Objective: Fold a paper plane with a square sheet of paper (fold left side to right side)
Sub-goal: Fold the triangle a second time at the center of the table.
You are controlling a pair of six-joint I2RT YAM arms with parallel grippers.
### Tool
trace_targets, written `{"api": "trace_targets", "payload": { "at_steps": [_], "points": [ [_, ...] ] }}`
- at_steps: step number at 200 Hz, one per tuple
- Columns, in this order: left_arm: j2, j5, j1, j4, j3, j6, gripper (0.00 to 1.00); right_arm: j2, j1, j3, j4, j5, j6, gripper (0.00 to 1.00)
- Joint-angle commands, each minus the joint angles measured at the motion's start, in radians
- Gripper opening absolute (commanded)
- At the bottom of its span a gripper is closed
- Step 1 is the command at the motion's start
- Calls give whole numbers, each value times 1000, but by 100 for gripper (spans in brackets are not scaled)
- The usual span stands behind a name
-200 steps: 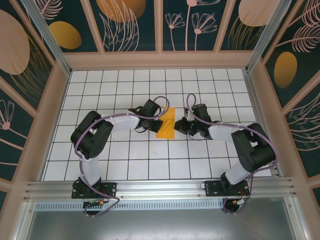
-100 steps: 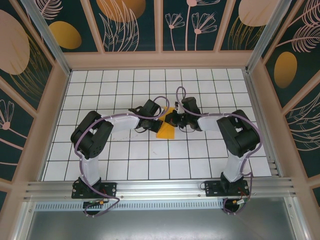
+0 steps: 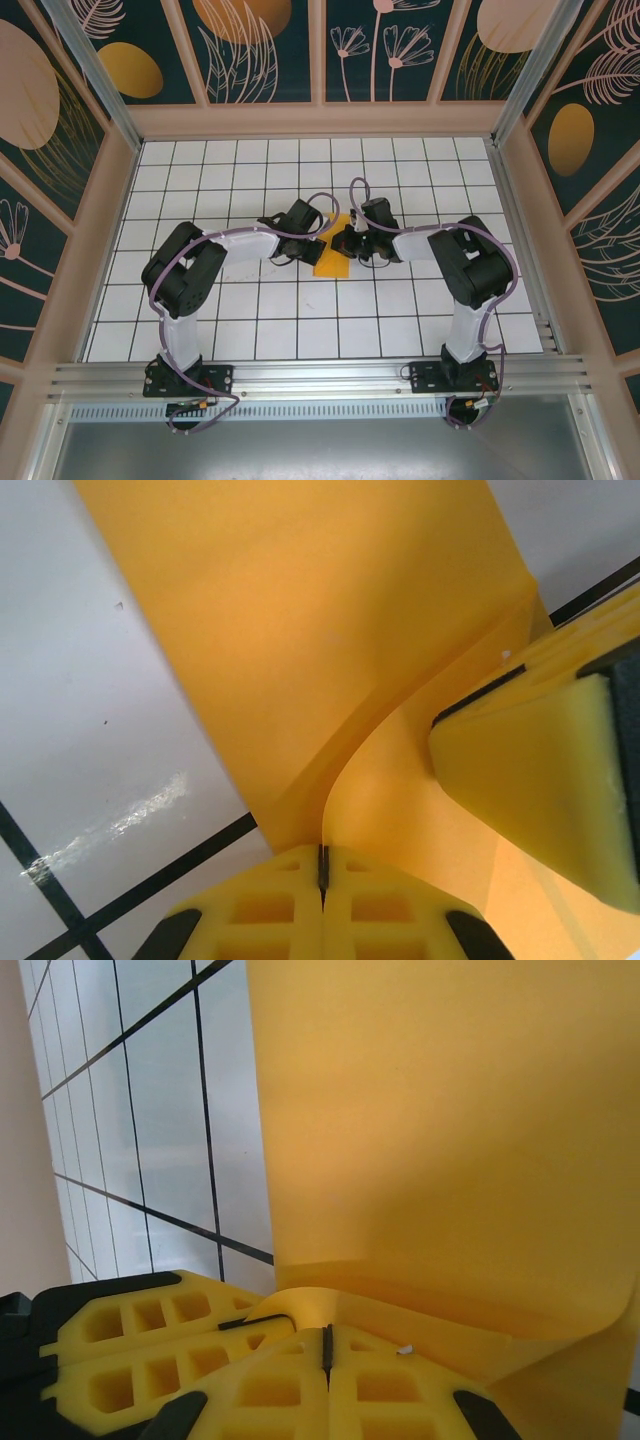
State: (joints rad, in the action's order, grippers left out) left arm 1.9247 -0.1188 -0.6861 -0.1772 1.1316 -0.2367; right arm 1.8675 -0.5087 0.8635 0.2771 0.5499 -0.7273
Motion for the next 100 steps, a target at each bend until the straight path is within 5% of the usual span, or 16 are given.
{"api": "trace_targets", "payload": {
  "at_steps": [1,100],
  "points": [
    [17,34,4,-16,-6,-7,0,19,-4,19,-30,-25,36,2],
    [17,71,4,-24,12,-20,0,36,-4,11,-79,-67,63,2]
  ]
}}
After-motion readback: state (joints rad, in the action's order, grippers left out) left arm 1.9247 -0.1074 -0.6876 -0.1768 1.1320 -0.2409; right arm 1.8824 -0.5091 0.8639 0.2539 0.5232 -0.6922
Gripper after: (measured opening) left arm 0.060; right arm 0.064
